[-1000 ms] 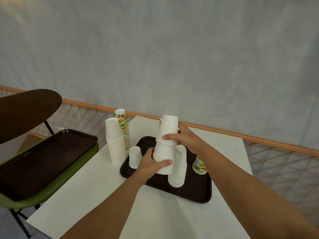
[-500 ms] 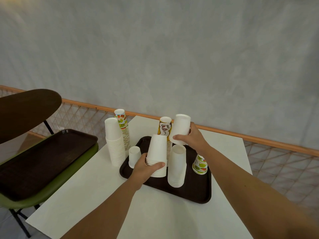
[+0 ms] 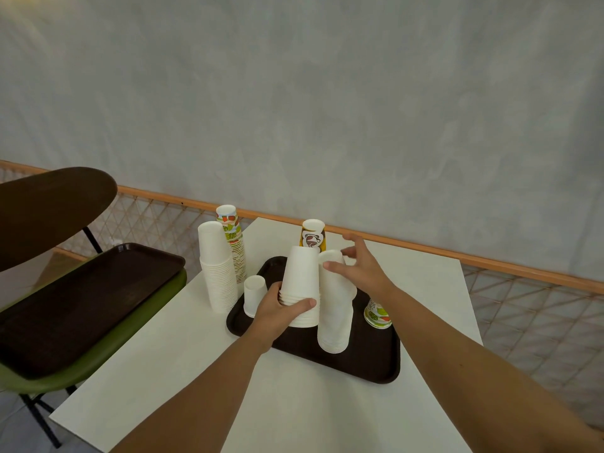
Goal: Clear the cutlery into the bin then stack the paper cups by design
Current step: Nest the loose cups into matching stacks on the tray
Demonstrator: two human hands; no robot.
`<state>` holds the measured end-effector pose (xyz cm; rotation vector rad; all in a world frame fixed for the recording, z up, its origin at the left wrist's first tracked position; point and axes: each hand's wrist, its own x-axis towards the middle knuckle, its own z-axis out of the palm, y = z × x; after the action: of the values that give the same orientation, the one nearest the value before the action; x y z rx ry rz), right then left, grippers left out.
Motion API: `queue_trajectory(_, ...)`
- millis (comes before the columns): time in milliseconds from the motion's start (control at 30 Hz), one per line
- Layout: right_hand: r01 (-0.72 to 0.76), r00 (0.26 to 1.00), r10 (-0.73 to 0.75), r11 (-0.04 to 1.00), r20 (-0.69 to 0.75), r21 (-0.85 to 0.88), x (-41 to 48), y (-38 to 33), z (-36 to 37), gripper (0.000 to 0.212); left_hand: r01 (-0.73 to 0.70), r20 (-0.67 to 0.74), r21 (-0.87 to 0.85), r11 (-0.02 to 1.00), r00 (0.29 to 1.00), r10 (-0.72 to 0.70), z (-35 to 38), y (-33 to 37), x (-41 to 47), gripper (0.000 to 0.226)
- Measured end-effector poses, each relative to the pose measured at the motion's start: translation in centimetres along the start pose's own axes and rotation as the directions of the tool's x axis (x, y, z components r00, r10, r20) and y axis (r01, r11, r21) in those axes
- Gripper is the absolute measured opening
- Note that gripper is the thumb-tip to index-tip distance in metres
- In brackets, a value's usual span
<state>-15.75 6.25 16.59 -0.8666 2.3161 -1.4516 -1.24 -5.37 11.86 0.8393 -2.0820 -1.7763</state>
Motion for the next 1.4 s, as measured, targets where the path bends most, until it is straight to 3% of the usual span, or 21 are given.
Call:
queue_trajectory(133,0.141,0.99,-0.141,0.989,-0.008,0.039,0.2,-2.2,0.1,0.069,-0.006,-0.01,-0.015,1.0,1.0,0.006,0.2,0.4,0.3,0.071)
queue_trajectory(267,0.222,0.974,-0.218,0.972,0.058,-0.079,0.2,-2.7,0.8,0.052,-0.018,-0.004,-0.044,0.999,1.0,0.018,0.1,0.9,0.2,0.07)
queue_trajectory(433,0.162,0.984,-0.158,0.986,0.087,-0.04,-0.4,-2.6,0.9,0.052,-0.044,-0.012,-0.053,0.998,0.999,0.043,-0.2,1.0,-0.1,0.067)
queue_trajectory(600,0.055,0.949,-0.055,0.998,0.31,0.007,-0.5,-3.3,1.4,0.074,-0.071,0.004,-0.041,0.997,0.997,0.071,-0.2,1.2,-0.2,0.066)
queue_trajectory(733,-0.038,0.911,0.007,0.997,0.413,0.067,-0.6,-3.5,1.4,0.073,-0.1,0.043,-0.01,0.995,0.994,0.1,-0.4,1.5,-0.2,0.069)
queue_trajectory(933,-0.092,0.921,0.03,0.986,0.389,0.142,-0.4,-3.4,1.3,0.072,-0.112,0.104,0.087,0.99,0.989,0.103,-0.9,1.6,-0.4,0.07)
queue_trajectory(1267,-0.091,0.958,0.015,0.962,0.285,0.258,0.5,-4.0,1.0,0.072,-0.089,0.076,0.057,0.994,0.994,0.084,-1.2,1.3,-0.5,0.076)
queue_trajectory(1400,-0.054,0.99,0.007,0.943,0.143,0.329,1.1,-4.2,0.3,0.074,-0.068,0.077,0.073,0.995,0.995,0.062,-1.2,0.6,-0.5,0.077)
